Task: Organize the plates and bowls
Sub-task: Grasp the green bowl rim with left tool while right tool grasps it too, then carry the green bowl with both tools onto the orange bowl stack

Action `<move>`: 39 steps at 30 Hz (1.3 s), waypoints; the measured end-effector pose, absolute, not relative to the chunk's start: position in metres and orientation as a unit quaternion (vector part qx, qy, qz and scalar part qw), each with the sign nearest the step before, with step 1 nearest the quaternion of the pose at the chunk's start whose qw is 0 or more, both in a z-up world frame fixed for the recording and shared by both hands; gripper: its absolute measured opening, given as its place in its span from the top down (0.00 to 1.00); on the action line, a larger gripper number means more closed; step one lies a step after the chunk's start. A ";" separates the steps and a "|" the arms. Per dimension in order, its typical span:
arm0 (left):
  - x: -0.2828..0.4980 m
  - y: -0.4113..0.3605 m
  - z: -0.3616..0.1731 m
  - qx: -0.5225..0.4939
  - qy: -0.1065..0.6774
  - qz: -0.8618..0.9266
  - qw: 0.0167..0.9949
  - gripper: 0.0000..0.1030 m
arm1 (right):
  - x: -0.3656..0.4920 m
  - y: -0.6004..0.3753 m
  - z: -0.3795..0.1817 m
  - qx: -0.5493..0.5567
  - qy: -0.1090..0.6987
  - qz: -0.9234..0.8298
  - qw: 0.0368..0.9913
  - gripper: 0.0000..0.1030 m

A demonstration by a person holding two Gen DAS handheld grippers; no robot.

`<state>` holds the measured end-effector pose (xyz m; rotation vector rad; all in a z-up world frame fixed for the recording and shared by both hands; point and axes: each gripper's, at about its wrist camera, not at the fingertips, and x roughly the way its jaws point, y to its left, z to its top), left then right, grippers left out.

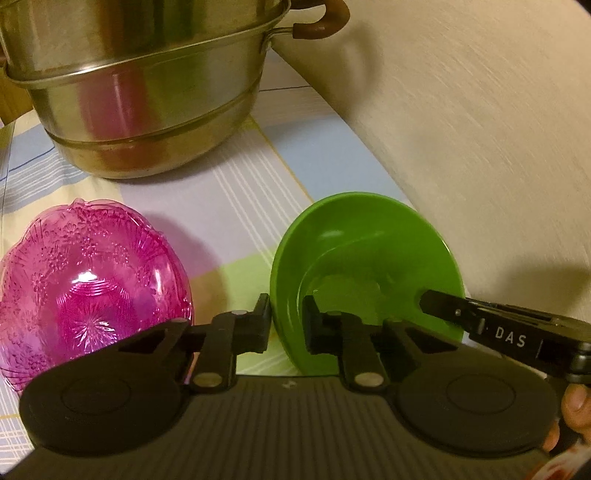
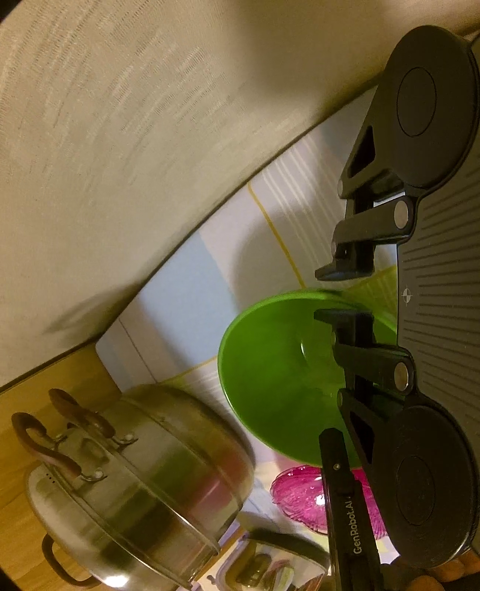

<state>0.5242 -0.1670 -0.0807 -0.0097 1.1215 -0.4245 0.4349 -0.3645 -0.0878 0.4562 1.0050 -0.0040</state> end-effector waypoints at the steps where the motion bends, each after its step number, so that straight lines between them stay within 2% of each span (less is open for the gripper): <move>1: 0.524 -0.167 -0.080 -0.003 0.528 -0.199 0.826 0.86 | 0.435 -0.364 -0.087 0.214 0.478 -0.004 0.852 0.89; 12: 0.506 -0.173 -0.064 -0.001 0.522 -0.205 0.828 0.86 | 0.421 -0.370 -0.079 0.211 0.483 -0.011 0.850 0.90; 21: 0.474 -0.165 -0.030 -0.011 0.508 -0.202 0.837 0.86 | 0.392 -0.364 -0.037 0.196 0.472 -0.008 0.860 0.90; 31: 0.421 -0.130 0.020 -0.018 0.486 -0.182 0.854 0.86 | 0.359 -0.336 0.020 0.186 0.461 0.023 0.868 0.90; 39: 0.378 -0.082 0.045 -0.038 0.478 -0.152 0.864 0.86 | 0.336 -0.298 0.044 0.176 0.454 0.059 0.871 0.90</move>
